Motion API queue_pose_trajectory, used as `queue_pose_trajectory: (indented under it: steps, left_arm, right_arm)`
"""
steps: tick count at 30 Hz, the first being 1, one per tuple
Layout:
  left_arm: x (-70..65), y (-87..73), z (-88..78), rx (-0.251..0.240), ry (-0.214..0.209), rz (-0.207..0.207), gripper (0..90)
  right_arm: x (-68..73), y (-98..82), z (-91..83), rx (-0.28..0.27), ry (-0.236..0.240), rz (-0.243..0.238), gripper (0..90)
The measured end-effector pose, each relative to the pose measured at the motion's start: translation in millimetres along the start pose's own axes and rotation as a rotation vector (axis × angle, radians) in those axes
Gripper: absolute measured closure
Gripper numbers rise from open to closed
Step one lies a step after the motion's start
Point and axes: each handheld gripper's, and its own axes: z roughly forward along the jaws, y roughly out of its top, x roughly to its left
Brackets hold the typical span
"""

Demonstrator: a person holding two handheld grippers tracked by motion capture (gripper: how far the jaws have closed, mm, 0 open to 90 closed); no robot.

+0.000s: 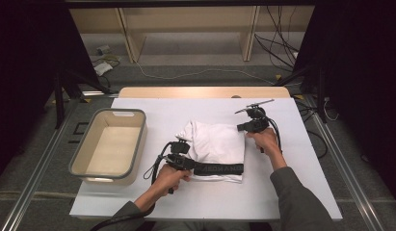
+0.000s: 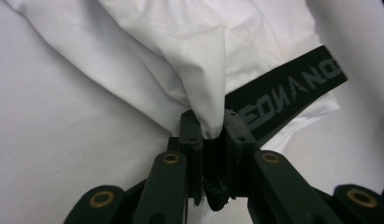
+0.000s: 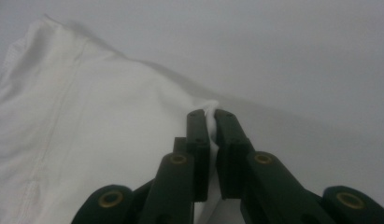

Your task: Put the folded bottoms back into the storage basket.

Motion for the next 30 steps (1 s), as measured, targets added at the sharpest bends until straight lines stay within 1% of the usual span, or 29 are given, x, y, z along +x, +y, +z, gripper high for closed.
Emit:
queue_pose_trajectory:
  steps: [3,5,7,8,11,15,18,23,28,30]
  left_arm:
    - [-2.3,1.5,-4.6,-0.012,-0.016,-0.001,80.2]
    - [-2.5,2.3,-7.9,-0.015,-0.022,0.008,80.2]
    - [-3.1,3.3,-11.2,-0.023,-0.032,0.001,80.2]
    - [-2.6,3.8,-13.0,-0.024,-0.035,0.005,80.2]
    - [-1.6,5.8,-21.1,-0.040,-0.049,-0.002,80.2]
    - [2.7,9.2,-33.8,-0.060,-0.068,-0.004,80.2]
    - [3.5,10.7,-38.6,-0.070,-0.081,-0.008,80.2]
    - [2.2,14.0,-47.7,-0.085,-0.105,-0.009,80.2]
    - [1.9,18.1,-62.8,-0.110,-0.127,-0.006,80.1]
    - [2.3,20.6,-71.0,-0.119,-0.143,-0.002,80.1]
  right_arm:
    - [2.7,2.5,-6.4,-0.024,0.009,0.000,85.9]
    - [4.8,4.5,-9.4,-0.037,0.006,0.000,85.9]
    - [7.5,7.2,-12.6,-0.044,0.006,-0.003,86.0]
    - [9.2,9.1,-14.5,-0.050,0.008,-0.002,86.0]
    - [12.6,13.5,-19.0,-0.069,0.013,-0.006,86.0]
    - [18.5,21.6,-28.2,-0.100,0.027,0.000,86.1]
    - [23.7,27.1,-33.7,-0.110,0.024,-0.012,86.1]
    - [30.4,35.5,-40.2,-0.129,0.029,-0.016,86.1]
    - [40.1,46.9,-46.6,-0.143,0.029,-0.025,86.1]
    - [44.8,52.6,-49.8,-0.153,0.033,-0.030,86.1]
